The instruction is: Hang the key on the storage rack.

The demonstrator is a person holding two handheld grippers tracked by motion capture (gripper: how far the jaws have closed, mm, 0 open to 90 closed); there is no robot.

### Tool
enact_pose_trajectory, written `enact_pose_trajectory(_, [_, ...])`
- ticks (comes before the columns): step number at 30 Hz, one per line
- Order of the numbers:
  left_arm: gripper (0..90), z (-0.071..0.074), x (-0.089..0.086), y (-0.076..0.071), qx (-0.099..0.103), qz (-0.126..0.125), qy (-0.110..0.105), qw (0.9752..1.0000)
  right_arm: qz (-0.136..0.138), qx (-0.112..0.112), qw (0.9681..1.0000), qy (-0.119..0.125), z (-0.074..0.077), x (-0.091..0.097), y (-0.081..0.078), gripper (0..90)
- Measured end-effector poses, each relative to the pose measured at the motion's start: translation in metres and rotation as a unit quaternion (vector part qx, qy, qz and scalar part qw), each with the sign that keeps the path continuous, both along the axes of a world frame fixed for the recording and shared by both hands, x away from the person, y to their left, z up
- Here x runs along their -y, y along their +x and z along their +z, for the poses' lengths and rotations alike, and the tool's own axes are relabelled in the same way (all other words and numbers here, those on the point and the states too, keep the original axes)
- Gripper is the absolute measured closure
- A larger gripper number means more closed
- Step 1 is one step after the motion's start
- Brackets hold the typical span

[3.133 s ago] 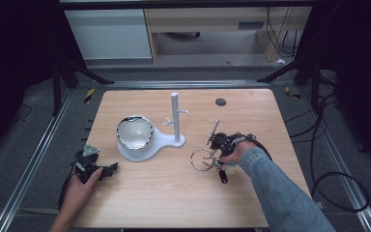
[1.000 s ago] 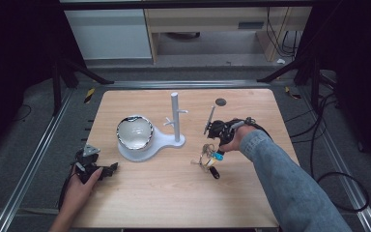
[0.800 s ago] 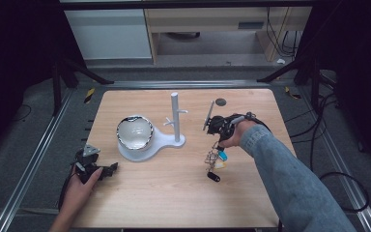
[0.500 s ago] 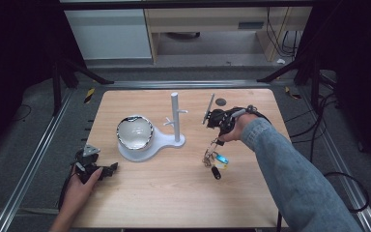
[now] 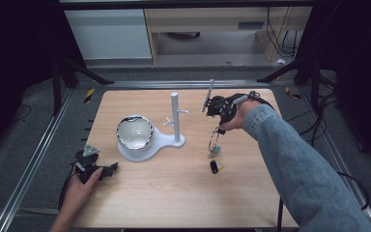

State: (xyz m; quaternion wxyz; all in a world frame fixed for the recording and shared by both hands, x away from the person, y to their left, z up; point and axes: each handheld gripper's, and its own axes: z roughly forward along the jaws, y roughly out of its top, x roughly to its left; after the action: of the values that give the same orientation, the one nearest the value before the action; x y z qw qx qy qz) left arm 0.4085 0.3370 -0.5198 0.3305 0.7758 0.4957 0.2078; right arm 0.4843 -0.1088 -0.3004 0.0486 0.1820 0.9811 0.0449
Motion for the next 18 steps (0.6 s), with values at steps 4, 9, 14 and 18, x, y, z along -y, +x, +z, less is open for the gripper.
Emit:
enact_pose_trajectory(4, [0.0, 0.0, 0.0, 0.0, 0.0, 0.0, 0.0, 1.0, -0.003, 0.008, 1.0, 0.003, 0.011, 0.003, -0.001, 88.4])
enact_pose_trajectory(9, [0.0, 0.0, 0.0, 0.0, 0.0, 0.0, 0.0, 1.0, -0.004, 0.013, 0.9999, 0.003, 0.017, 0.004, -0.001, 88.4])
enact_pose_trajectory(14, [0.0, 0.0, 0.0, 0.0, 0.0, 0.0, 0.0, 1.0, -0.002, 0.016, 0.9999, 0.004, 0.024, 0.003, -0.001, 88.4])
enact_pose_trajectory(18, [0.0, 0.0, 0.0, 0.0, 0.0, 0.0, 0.0, 1.0, -0.003, 0.02, 0.9998, 0.007, 0.028, 0.002, 0.0, 88.4])
